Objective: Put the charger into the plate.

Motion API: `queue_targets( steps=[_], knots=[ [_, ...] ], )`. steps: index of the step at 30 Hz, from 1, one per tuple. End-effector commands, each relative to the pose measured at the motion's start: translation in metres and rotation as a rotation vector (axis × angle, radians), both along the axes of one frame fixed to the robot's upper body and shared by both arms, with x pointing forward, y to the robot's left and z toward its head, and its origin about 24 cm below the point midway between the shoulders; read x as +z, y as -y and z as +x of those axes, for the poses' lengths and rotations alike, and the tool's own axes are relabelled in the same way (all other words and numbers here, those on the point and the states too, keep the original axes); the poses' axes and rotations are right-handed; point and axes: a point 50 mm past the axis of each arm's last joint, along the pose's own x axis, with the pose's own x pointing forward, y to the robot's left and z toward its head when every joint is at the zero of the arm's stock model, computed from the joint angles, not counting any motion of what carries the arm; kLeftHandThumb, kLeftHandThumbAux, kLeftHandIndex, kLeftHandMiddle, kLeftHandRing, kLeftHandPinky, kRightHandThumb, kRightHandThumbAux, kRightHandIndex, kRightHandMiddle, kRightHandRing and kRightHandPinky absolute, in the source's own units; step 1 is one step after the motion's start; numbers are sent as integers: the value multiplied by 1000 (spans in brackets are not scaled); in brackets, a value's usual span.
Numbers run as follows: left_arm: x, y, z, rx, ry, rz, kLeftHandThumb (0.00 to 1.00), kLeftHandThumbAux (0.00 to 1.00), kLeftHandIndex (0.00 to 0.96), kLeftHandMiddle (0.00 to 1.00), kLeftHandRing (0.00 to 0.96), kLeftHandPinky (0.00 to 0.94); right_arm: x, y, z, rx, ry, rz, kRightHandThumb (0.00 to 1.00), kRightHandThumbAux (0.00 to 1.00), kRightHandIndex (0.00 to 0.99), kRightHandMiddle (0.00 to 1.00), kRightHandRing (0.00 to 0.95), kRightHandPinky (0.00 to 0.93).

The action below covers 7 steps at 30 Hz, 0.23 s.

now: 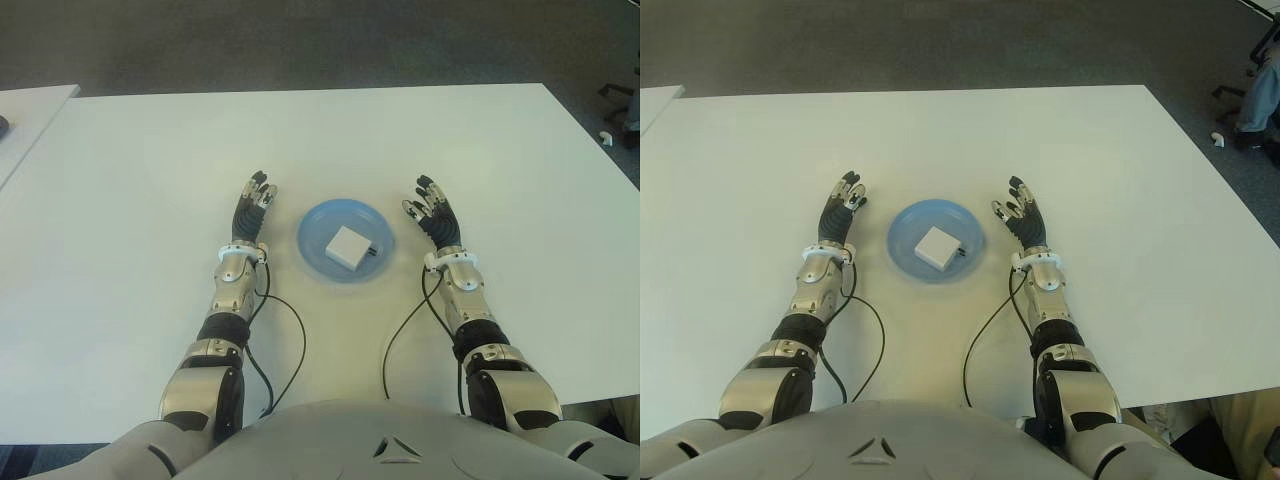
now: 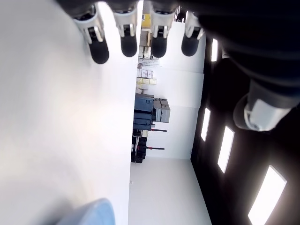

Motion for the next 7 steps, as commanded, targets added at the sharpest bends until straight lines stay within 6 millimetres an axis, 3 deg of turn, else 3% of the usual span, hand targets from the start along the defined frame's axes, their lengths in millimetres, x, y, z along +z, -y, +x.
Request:
queue_targets(
  steps=[1, 7],
  knots=[
    [-13, -1, -8, 18, -75, 6, 76, 459, 0, 0, 0, 0, -5, 1, -3, -7, -32, -4, 122, 696, 0, 0, 0, 4],
    [-13, -1, -8, 21, -78, 19, 76, 466, 0, 0, 0, 0, -5, 0, -3, -7, -32, -3, 124, 697, 0, 0, 0, 2]
  ],
)
